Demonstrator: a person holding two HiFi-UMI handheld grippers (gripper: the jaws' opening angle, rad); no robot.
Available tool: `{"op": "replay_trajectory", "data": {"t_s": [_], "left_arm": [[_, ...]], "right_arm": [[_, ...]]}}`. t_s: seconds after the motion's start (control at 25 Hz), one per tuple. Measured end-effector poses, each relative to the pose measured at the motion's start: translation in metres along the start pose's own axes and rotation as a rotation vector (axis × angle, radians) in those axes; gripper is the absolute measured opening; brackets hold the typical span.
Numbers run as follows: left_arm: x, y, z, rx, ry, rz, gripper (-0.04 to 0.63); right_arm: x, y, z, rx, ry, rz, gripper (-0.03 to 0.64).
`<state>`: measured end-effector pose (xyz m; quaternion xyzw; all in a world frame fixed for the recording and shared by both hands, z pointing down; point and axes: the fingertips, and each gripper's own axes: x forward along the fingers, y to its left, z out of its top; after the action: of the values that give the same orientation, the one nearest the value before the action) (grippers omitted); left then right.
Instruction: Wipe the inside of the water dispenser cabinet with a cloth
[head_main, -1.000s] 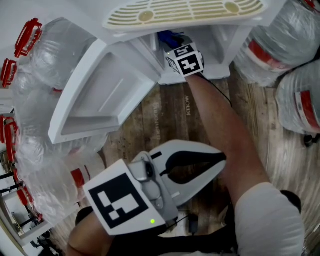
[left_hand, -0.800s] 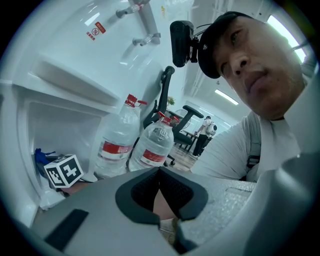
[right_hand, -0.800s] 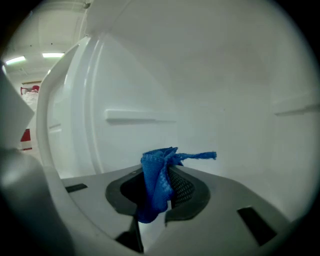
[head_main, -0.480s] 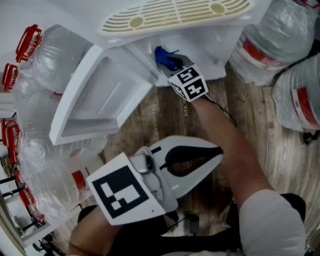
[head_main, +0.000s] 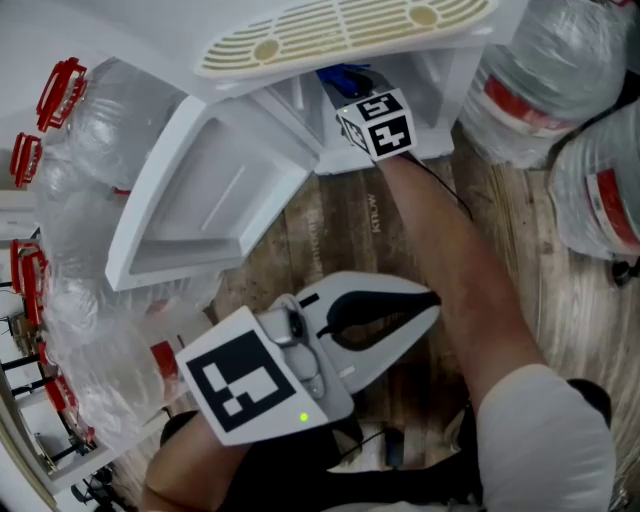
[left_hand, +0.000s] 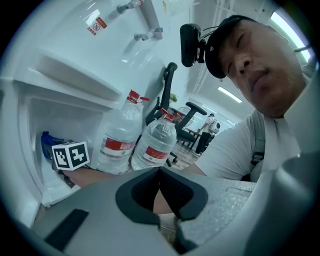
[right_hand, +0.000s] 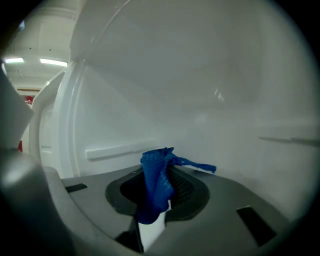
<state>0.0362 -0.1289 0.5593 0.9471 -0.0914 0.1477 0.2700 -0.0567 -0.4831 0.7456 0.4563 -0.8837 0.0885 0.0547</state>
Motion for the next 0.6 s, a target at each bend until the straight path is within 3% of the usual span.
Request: {"op": "replay_trajectory", "data": {"t_s": [0.28,0.6], "left_arm": [[-0.003,0.000,-0.003,0.001,0.005,-0.004,-0.002],[-0.004,-0.002,-0.003,-0.003,0.001,-0.013,-0.002]], "right_arm": [[0.014,0.020,0.011,-0.023,-0.026,0.073,0.071],[-0.017,0.058,0.007,-0.069,-0.050,0.135,0.072]]}}
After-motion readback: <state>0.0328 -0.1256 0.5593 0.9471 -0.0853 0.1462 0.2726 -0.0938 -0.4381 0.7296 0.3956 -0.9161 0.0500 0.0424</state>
